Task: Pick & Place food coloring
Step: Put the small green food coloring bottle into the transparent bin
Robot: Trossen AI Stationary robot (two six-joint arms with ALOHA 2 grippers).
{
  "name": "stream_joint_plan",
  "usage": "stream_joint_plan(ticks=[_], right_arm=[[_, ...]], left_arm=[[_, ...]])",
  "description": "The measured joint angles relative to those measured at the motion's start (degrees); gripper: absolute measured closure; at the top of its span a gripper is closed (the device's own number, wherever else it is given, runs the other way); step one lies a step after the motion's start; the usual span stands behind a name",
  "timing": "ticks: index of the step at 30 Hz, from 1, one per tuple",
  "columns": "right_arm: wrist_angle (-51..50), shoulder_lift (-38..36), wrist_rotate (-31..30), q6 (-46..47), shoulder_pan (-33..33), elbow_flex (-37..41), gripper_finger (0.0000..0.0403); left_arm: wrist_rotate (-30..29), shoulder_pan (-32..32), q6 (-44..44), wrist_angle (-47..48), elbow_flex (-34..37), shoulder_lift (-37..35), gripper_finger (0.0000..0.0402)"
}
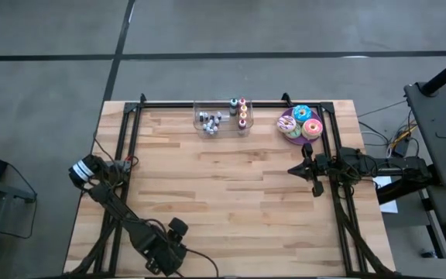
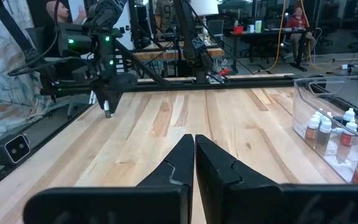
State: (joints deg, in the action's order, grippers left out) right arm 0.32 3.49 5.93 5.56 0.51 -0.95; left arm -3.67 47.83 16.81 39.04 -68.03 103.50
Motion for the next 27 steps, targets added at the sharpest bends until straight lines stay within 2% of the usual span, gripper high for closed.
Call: stream_joint_plan(ticks=[9,27], right_arm=[[0.01,-0.02,0.00,0.00,0.00,0.00,0.0394],[0.01,0.00,0.01,0.00,0.00,0.00,0.0394]], left_arm=[[0.97,-0.15,0.93,-0.37,0.04,0.03,0.0245],[0.75,-1.43,1.04,-1.46,0.00,0.03,0.0324]])
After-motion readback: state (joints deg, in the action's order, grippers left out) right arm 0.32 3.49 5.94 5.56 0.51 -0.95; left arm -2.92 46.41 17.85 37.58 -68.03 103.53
